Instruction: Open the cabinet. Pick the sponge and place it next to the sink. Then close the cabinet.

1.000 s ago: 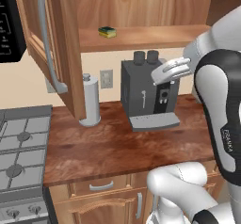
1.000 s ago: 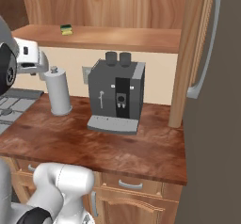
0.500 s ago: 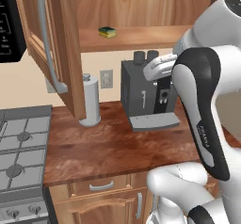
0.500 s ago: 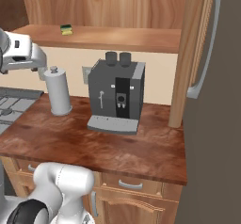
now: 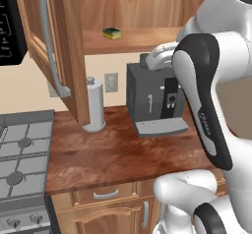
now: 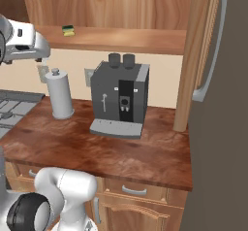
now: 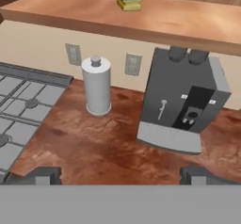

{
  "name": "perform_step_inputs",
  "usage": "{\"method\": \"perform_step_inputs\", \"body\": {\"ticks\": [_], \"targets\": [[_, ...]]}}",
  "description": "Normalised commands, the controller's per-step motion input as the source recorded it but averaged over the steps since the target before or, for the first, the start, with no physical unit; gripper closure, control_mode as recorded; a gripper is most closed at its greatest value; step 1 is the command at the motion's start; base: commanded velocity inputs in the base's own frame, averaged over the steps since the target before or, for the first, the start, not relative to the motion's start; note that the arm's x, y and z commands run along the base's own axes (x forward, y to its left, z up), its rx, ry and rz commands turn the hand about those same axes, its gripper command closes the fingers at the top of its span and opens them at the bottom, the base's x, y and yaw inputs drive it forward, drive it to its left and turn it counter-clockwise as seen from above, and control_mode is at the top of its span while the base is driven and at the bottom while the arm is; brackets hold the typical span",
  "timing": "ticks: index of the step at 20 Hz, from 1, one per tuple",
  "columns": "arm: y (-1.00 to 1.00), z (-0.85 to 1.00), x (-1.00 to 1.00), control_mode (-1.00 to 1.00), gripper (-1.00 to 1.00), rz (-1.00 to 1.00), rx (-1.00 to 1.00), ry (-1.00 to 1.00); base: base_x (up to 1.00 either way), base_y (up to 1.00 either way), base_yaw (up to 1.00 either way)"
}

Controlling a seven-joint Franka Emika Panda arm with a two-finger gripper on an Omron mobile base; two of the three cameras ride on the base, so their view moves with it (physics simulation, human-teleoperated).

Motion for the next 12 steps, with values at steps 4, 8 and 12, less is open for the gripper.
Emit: {"method": "perform_step_inputs", "body": {"ticks": [4, 8, 12], "targets": [[0.00, 0.00, 0.64, -1.00, -1.00, 0.00, 0.05, -0.15, 0.00, 0.00, 0.00], [0.00, 0.00, 0.75, -1.00, -1.00, 0.00, 0.07, -0.21, 0.00, 0.00, 0.00], [0.00, 0.03, 0.65, -1.00, -1.00, 0.00, 0.06, -0.17, 0.00, 0.00, 0.00]]}}
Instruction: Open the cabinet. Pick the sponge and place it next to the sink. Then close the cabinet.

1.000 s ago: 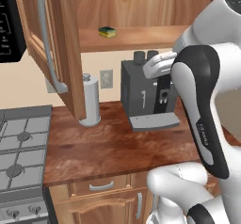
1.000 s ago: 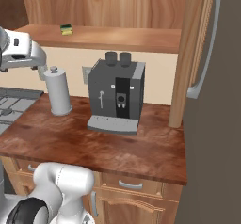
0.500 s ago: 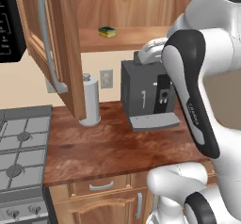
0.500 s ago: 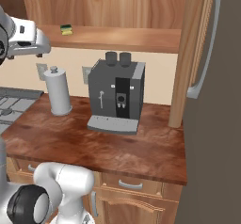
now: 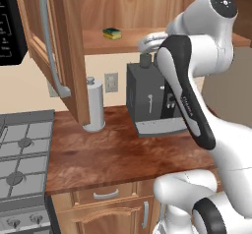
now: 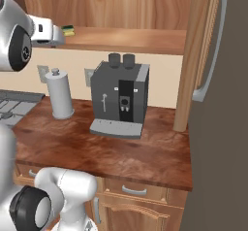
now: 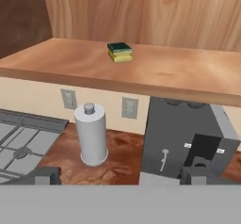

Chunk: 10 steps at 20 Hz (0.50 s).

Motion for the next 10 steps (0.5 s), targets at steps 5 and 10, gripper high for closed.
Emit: {"method": "perform_step_inputs", "body": {"ticks": [5, 10], "targets": [[0.00, 0.39, 0.20, -1.00, -1.00, 0.00, 0.01, -0.01, 0.00, 0.00, 0.00], [0.00, 0.45, 0.04, -1.00, -1.00, 0.00, 0.00, 0.13, 0.00, 0.00, 0.00]]}}
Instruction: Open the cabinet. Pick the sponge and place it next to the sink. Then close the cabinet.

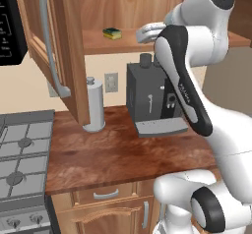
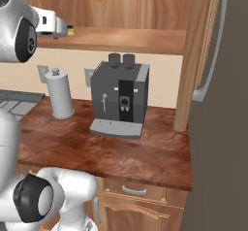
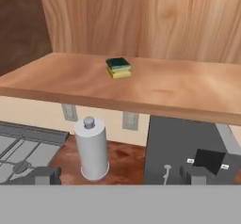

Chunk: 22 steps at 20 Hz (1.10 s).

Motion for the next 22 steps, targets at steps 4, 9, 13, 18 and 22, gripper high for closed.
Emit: {"method": "perform_step_inputs", "body": {"ticks": [4, 9, 13, 18, 22], "targets": [[0.02, 0.04, 0.17, -1.00, -1.00, 0.00, -0.05, 0.16, 0.00, 0.00, 0.00], [0.04, -0.41, 0.35, -1.00, -1.00, 0.00, -0.07, 0.05, 0.00, 0.00, 0.00], [0.09, -0.56, 0.25, -1.00, -1.00, 0.00, -0.02, 0.00, 0.00, 0.00, 0.00], [0.09, -0.14, 0.23, -1.00, -1.00, 0.00, 0.00, 0.00, 0.00, 0.00, 0.00], [0.05, 0.00, 0.13, -1.00, -1.00, 0.00, 0.00, 0.00, 0.00, 0.00, 0.00]]}}
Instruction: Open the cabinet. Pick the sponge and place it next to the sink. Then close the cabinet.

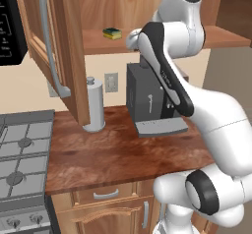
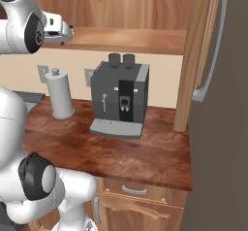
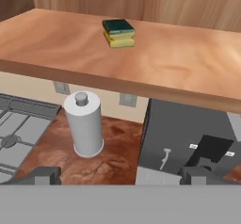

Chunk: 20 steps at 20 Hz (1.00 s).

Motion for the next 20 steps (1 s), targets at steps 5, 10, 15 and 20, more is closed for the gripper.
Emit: {"method": "perform_step_inputs", "body": {"ticks": [5, 10, 15, 20], "targets": [[0.08, 0.00, 0.14, -1.00, -1.00, 0.00, 0.00, 0.00, 0.00, 0.00, 0.00], [0.12, 0.00, 0.42, -1.00, -1.00, 0.00, 0.00, 0.00, 0.00, 0.00, 0.00], [0.16, 0.00, 0.45, -1.00, -1.00, 0.00, 0.00, -0.01, 0.00, 0.00, 0.00], [0.11, 0.09, 0.33, -1.00, -1.00, 0.00, 0.00, 0.00, 0.00, 0.00, 0.00]]}}
